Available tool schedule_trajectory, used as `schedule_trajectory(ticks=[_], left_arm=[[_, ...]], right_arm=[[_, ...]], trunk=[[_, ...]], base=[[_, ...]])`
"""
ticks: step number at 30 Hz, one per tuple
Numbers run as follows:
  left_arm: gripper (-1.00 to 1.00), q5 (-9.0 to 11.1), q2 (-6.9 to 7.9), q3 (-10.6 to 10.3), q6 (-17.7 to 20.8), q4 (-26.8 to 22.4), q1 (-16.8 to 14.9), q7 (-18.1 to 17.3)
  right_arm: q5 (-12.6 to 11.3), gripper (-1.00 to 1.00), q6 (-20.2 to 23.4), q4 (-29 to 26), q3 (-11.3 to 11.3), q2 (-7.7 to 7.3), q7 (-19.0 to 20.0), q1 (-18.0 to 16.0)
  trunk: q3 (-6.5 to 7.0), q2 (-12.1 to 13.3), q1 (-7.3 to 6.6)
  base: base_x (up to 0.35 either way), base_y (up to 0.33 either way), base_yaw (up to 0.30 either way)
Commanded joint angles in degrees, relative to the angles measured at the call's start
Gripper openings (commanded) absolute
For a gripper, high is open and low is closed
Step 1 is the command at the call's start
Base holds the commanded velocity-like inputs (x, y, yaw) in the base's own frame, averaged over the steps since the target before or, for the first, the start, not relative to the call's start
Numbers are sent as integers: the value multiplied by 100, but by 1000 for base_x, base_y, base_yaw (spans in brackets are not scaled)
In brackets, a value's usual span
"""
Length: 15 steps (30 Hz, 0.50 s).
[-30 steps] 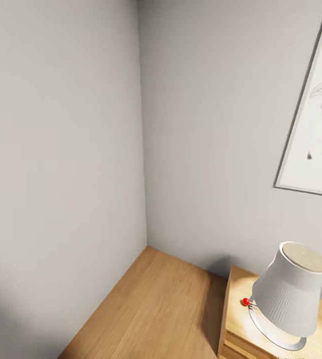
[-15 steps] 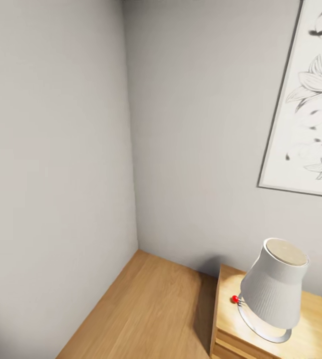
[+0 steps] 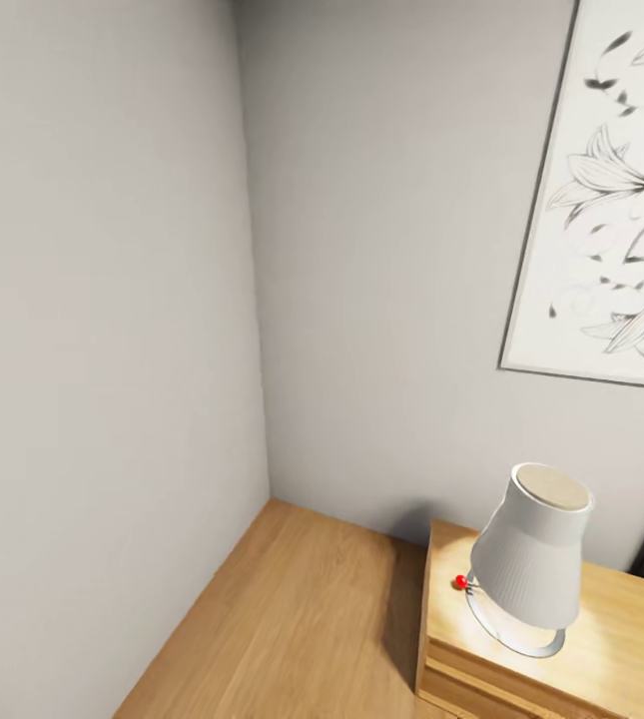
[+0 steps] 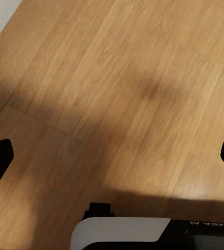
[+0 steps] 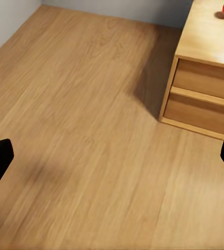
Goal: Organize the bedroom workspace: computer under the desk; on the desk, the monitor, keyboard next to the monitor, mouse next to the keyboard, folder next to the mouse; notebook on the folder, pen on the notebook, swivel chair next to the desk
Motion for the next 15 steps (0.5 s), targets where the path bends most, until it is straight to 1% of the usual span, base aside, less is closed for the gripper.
schedule_trajectory(ticks=[1, 3, 6, 12, 15], left_arm=[[100, 39, 1, -5, -9, -4, 0, -3], [100, 39, 5, -6, -1, -4, 0, -13], [100, 37, 4, -6, 5, -4, 0, -27], [100, 29, -7, -7, -4, 1, 0, -32], [100, 26, -8, -12, -12, 3, 0, -33]], right_arm=[[4, 100, -23, 4, -6, 9, -29, -3], [-5, 100, -25, 3, -10, 17, -83, -3], [-14, 100, -20, -12, -13, 16, -124, -3], [-20, 100, -17, -18, -15, 9, -137, -3], [-16, 100, -22, -18, -14, 7, -138, -3]], trunk=[[-7, -5, 0], [-6, -5, 0], [-6, -5, 0], [-6, -5, 0], [-6, -5, 0]], base=[[8, 39, -10], [80, 74, -5], [180, 151, -48], [216, 174, -197], [105, 75, -250]])
